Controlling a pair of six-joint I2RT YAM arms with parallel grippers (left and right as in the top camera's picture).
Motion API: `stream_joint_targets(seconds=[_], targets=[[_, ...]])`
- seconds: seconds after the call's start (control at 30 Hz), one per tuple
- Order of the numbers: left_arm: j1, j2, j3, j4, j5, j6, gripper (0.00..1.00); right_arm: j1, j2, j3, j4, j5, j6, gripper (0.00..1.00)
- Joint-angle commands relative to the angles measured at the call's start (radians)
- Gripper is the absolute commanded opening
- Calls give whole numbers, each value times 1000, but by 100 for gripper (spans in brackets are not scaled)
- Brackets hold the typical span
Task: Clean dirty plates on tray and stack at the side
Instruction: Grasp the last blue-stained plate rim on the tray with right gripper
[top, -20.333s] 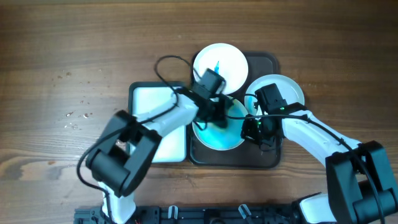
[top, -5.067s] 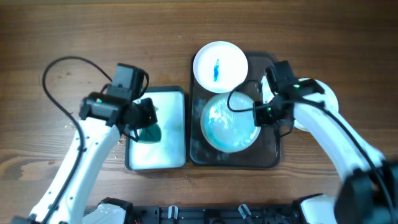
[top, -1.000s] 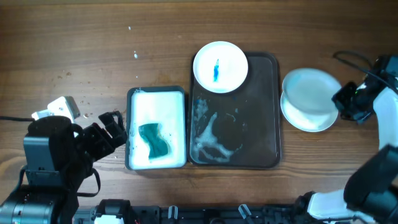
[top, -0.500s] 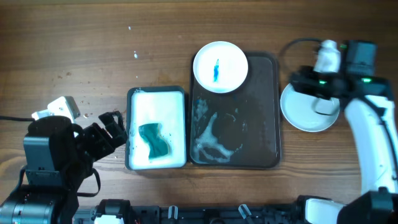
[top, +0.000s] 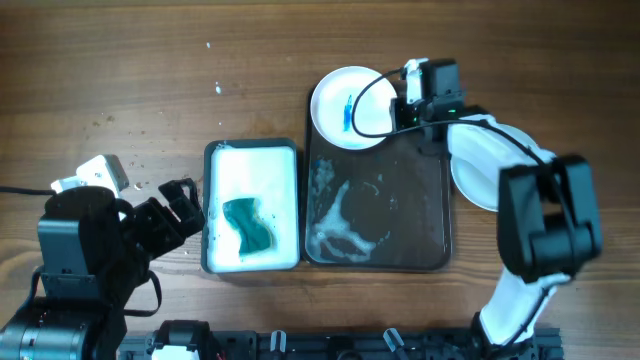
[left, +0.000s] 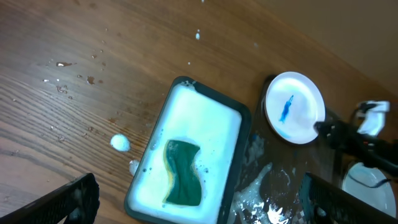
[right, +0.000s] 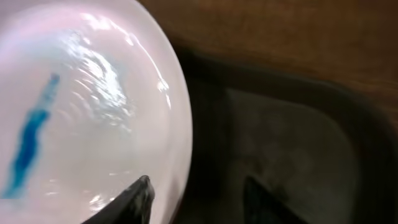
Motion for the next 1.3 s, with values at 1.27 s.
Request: stream_joint_targets(seconds=[1.27], targets=[[-20,80,-126,-68,208,-2,75,-10,-828,-300,-595,-156,281,27]])
